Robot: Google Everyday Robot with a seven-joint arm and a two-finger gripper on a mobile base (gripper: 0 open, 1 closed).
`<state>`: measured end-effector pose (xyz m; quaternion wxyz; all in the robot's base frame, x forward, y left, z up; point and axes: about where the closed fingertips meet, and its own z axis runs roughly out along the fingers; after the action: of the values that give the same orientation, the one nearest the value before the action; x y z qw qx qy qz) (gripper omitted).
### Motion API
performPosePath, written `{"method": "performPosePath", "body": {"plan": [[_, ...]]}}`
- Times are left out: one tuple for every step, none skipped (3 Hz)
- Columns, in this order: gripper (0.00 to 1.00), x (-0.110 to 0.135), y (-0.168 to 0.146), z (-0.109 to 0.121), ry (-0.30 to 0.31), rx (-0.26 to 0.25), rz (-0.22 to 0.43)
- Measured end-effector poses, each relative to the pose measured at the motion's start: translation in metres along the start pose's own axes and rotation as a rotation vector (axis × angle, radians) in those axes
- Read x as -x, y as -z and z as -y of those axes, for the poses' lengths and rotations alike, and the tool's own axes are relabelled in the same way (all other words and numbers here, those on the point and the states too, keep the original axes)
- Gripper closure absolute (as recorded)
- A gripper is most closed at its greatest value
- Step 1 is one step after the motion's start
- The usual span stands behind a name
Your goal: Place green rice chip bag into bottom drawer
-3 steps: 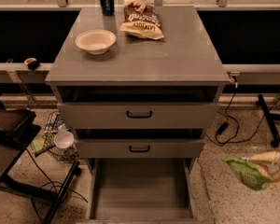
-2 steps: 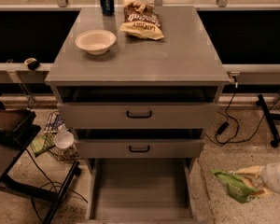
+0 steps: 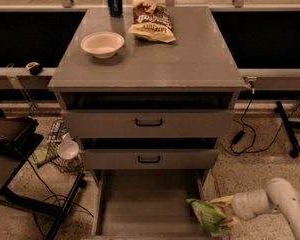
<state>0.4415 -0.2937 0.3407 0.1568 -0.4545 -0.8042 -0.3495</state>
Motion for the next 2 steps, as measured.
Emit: {"method": "performPosePath", "body": {"plan": [[1.00, -0.026, -0.048, -0.019, -0.006, -0.008, -0.043], [1.00, -0.055, -0.084, -0.050, 0.000, -0.002, -0.079]]}}
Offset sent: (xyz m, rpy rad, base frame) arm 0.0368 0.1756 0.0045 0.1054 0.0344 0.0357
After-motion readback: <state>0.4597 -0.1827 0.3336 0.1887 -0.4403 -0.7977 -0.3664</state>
